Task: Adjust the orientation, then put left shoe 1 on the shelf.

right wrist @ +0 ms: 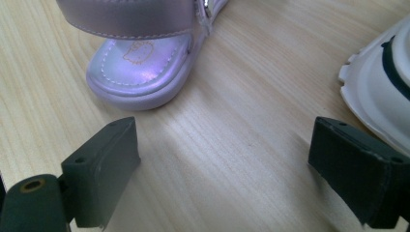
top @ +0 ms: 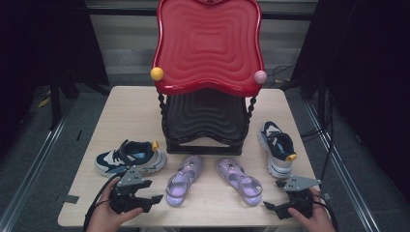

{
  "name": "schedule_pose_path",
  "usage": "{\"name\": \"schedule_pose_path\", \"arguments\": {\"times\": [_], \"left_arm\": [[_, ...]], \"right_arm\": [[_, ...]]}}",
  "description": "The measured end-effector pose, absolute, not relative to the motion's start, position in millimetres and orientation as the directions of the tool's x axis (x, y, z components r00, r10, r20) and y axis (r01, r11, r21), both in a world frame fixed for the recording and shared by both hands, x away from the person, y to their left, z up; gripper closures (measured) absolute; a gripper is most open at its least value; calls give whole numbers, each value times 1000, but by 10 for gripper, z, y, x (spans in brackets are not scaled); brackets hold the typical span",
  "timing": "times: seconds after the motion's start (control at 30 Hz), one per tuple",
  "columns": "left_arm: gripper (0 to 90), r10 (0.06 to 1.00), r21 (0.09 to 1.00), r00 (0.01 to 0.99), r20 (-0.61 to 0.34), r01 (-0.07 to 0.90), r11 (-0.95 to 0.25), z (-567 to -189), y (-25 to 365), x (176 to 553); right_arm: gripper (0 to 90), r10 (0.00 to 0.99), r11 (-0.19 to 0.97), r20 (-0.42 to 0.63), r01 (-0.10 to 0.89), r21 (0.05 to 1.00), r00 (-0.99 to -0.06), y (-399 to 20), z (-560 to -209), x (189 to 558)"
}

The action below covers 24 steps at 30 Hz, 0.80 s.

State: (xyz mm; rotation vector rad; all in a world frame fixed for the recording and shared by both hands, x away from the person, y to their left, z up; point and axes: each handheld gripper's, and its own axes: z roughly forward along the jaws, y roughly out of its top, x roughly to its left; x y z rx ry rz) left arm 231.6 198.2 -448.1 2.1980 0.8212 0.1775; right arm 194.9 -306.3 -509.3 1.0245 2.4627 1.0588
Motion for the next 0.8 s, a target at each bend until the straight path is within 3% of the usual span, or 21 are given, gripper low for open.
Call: {"name": "schedule_pose_path", "arguments": {"times": [0.53,0.8], "left_arm": [[321,650,758,750,-119,491,-428,-4399,1743,2491],[385,668,784,736,-106,475,-399,-4457,1642,2530]], "right_arm": [[99,701,483,28,502,718,-713,-3063,-5093,1948],[99,701,483,28,502,718,-713,-3063,-5093,1948]]}}
